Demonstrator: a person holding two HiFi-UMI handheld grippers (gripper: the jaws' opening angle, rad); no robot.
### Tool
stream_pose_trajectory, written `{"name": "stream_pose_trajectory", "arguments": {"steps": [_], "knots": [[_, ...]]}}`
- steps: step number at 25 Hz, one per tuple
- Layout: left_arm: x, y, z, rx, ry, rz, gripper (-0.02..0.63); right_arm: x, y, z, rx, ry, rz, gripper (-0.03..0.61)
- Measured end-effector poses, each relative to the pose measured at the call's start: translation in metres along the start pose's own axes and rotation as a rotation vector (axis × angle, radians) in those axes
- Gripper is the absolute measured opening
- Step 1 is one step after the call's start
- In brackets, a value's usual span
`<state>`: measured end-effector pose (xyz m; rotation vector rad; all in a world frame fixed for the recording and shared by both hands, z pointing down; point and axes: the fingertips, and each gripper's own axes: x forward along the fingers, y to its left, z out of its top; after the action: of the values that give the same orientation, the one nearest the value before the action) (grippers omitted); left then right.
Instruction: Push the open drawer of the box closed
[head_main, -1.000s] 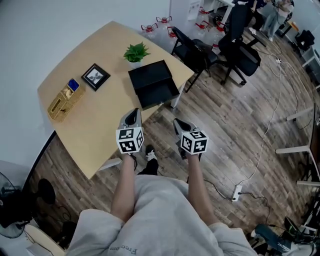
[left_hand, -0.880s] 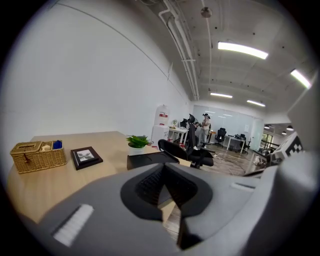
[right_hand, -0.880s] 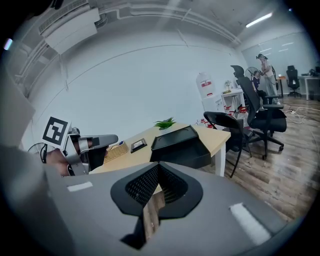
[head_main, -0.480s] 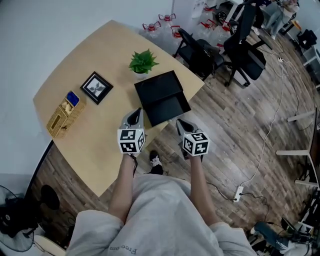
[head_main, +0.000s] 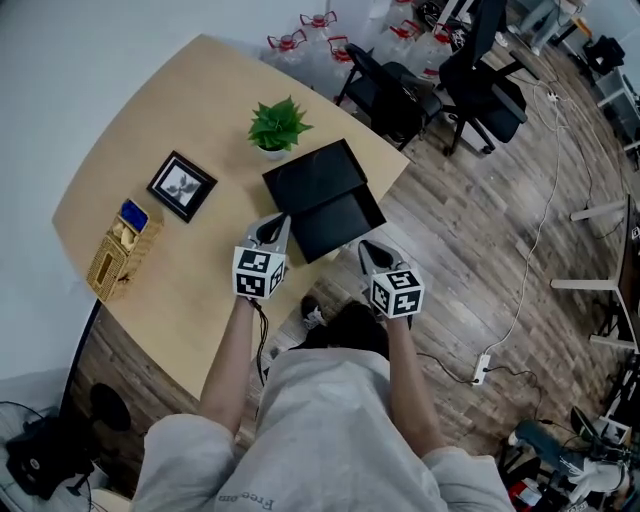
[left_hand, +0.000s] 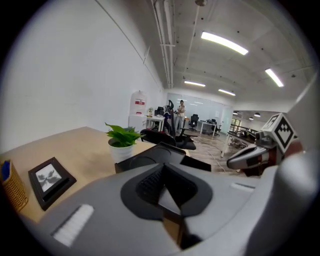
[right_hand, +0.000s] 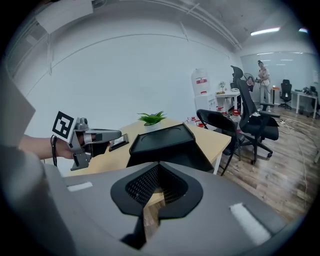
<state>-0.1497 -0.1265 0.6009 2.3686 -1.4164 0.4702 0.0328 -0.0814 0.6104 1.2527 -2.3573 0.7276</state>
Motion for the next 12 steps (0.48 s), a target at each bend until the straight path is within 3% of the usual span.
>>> {"name": "stream_pose_trajectory", "arguments": {"steps": [12], "knots": [[0.038, 0.008, -0.003, 0.083, 0.088, -0.087, 0.052, 0.021, -0.021, 0.008, -0.008, 0.017, -0.022, 0.002]]}}
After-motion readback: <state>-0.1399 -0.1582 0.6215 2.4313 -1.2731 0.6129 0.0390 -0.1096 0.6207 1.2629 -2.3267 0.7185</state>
